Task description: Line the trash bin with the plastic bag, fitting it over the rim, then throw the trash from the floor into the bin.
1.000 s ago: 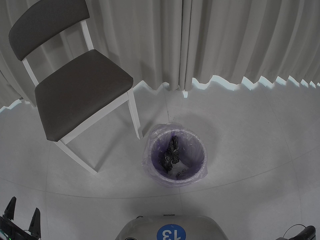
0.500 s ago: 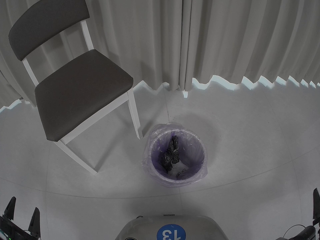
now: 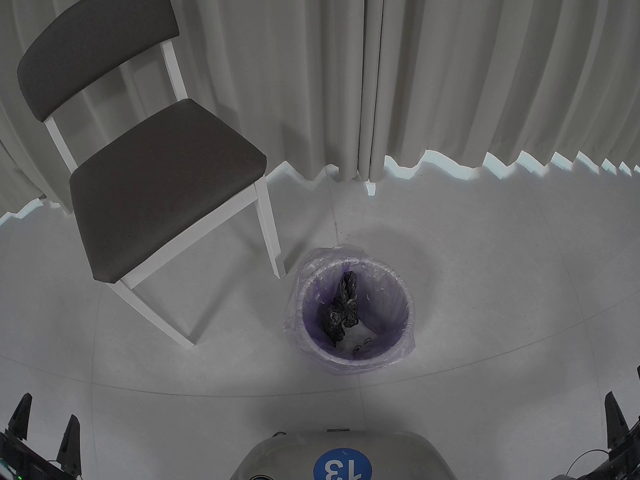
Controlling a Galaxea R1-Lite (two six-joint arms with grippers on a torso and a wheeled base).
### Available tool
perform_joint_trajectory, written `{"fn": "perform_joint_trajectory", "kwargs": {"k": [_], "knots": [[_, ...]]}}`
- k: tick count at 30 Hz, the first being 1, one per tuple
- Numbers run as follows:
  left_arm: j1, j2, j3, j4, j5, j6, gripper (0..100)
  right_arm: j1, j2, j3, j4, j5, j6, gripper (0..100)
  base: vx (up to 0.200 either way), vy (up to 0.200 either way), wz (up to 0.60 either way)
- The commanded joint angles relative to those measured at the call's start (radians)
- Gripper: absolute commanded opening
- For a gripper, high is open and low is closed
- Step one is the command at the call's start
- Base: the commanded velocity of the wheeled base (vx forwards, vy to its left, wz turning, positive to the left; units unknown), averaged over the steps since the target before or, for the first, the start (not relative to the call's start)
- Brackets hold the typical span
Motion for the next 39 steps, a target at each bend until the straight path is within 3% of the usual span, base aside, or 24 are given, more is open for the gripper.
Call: {"fn": "perform_joint_trajectory", "kwargs": {"k": [1, 11, 15, 17, 19, 20, 21, 24, 39], "knots": [[0.000, -0.013, 0.018, 0.000, -0.002, 0.005, 100, 0.000, -0.015, 0.018, 0.001, 0.031, 0.001, 100, 0.000, 0.000, 0.00], [0.000, -0.012, 0.018, 0.000, 0.000, 0.006, 100, 0.000, -0.015, 0.018, 0.005, 0.106, -0.018, 100, 0.000, 0.000, 0.00], [0.000, -0.013, 0.018, 0.000, -0.002, 0.009, 100, 0.000, -0.015, 0.018, 0.024, 0.122, -0.125, 100, 0.000, 0.000, 0.00], [0.000, -0.013, 0.018, 0.000, -0.002, 0.009, 100, 0.000, -0.015, 0.018, 0.024, 0.114, -0.154, 100, 0.000, 0.000, 0.00], [0.000, -0.013, 0.018, 0.000, -0.002, 0.006, 100, 0.000, -0.015, 0.018, 0.030, 0.031, -0.168, 100, 0.000, 0.000, 0.00], [0.000, -0.012, 0.018, 0.000, -0.002, 0.006, 100, 0.000, -0.015, 0.018, 0.030, 0.023, -0.170, 100, 0.000, 0.000, 0.00], [0.000, -0.013, 0.018, 0.000, 0.000, 0.008, 100, -0.001, -0.015, 0.018, 0.076, -0.056, -0.161, 100, 0.000, 0.000, 0.00], [0.000, -0.013, 0.018, 0.000, 0.000, 0.009, 100, 0.000, -0.015, 0.013, 0.091, -0.084, -0.068, 100, 0.000, 0.000, 0.00], [-0.001, -0.012, 0.018, 0.002, 0.000, 0.009, 100, 0.000, -0.015, 0.016, 0.082, -0.093, -0.072, 100, 0.000, 0.000, 0.00]]}}
